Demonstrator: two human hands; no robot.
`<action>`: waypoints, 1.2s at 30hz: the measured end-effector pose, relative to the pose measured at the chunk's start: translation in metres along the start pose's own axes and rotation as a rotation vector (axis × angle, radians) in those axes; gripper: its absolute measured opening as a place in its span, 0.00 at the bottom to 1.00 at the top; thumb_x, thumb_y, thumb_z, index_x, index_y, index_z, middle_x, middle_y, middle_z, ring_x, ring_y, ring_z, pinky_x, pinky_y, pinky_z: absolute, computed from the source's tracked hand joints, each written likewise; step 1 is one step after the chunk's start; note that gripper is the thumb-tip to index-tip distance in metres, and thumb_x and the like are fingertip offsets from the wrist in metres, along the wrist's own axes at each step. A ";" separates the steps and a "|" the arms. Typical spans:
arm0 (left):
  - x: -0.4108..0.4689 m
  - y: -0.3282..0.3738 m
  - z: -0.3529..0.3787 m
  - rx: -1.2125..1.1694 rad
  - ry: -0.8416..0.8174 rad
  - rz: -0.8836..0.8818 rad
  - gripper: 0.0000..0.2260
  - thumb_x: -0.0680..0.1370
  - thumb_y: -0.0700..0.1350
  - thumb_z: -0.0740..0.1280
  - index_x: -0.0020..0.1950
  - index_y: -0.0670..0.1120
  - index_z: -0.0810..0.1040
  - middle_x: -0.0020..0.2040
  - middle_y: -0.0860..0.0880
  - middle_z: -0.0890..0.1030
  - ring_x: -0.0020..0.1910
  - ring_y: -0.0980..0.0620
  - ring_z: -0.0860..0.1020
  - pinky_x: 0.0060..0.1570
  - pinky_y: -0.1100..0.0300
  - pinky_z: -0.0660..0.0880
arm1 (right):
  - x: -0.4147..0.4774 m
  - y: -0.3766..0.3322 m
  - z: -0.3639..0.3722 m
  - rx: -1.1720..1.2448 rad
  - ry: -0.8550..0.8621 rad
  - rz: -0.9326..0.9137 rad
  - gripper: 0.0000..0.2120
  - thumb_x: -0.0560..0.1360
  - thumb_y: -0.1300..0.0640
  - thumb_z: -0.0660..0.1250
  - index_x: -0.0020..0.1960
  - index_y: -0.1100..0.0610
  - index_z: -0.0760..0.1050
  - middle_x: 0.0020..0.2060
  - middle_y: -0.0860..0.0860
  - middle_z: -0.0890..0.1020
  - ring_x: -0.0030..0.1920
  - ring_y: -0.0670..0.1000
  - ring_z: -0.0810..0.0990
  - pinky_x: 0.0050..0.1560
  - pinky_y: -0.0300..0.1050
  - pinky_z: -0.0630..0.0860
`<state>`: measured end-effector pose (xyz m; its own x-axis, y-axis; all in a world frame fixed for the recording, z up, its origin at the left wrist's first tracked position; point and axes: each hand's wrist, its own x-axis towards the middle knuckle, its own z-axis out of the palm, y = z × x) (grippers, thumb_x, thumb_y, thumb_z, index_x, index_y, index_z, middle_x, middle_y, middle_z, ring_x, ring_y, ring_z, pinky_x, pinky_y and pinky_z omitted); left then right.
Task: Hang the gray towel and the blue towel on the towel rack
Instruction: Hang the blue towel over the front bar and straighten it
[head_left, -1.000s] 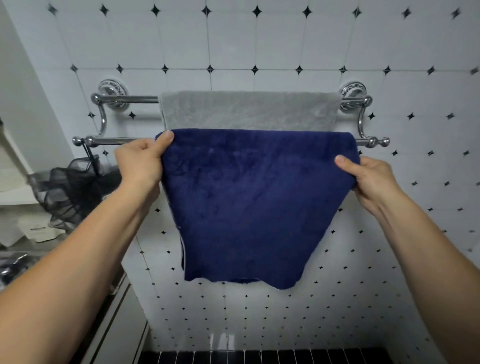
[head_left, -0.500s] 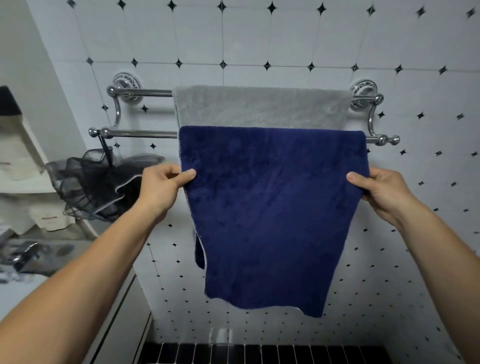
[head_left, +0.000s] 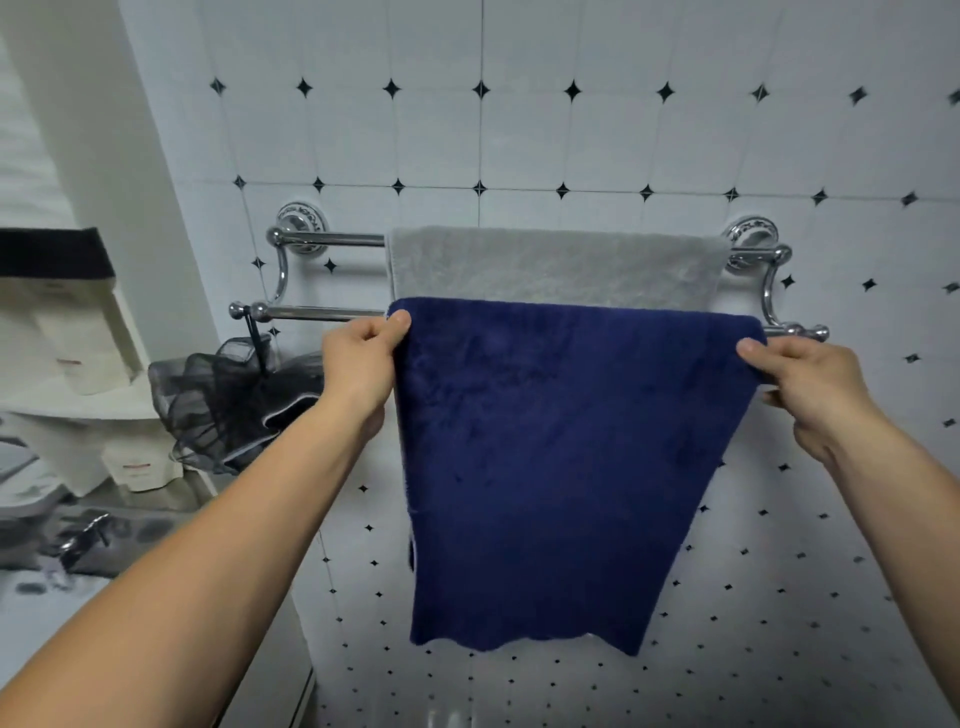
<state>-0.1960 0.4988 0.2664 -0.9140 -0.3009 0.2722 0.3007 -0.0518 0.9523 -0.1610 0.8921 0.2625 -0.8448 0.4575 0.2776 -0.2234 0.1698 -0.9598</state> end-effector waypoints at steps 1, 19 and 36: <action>0.004 0.002 0.000 0.008 0.017 -0.015 0.12 0.77 0.47 0.69 0.37 0.44 0.73 0.40 0.44 0.73 0.36 0.49 0.69 0.28 0.64 0.68 | 0.000 0.000 0.000 -0.008 0.008 -0.003 0.05 0.74 0.55 0.71 0.39 0.52 0.79 0.30 0.42 0.84 0.36 0.44 0.80 0.37 0.40 0.70; 0.009 -0.056 -0.024 0.425 -0.051 -0.031 0.11 0.67 0.41 0.79 0.32 0.43 0.77 0.38 0.41 0.85 0.36 0.47 0.82 0.49 0.47 0.81 | -0.025 0.054 -0.008 -0.291 -0.304 0.170 0.10 0.71 0.57 0.75 0.50 0.49 0.81 0.46 0.45 0.86 0.47 0.47 0.82 0.43 0.43 0.73; 0.010 -0.053 -0.009 0.126 -0.180 -0.069 0.25 0.70 0.35 0.76 0.64 0.42 0.73 0.56 0.51 0.82 0.50 0.58 0.82 0.42 0.67 0.79 | -0.010 0.040 0.016 -0.116 -0.196 0.084 0.23 0.67 0.66 0.76 0.60 0.55 0.76 0.49 0.43 0.82 0.41 0.37 0.83 0.35 0.30 0.77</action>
<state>-0.2192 0.4897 0.2171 -0.9684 -0.1257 0.2156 0.2100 0.0566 0.9761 -0.1695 0.8805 0.2209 -0.9388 0.2980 0.1727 -0.1004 0.2430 -0.9648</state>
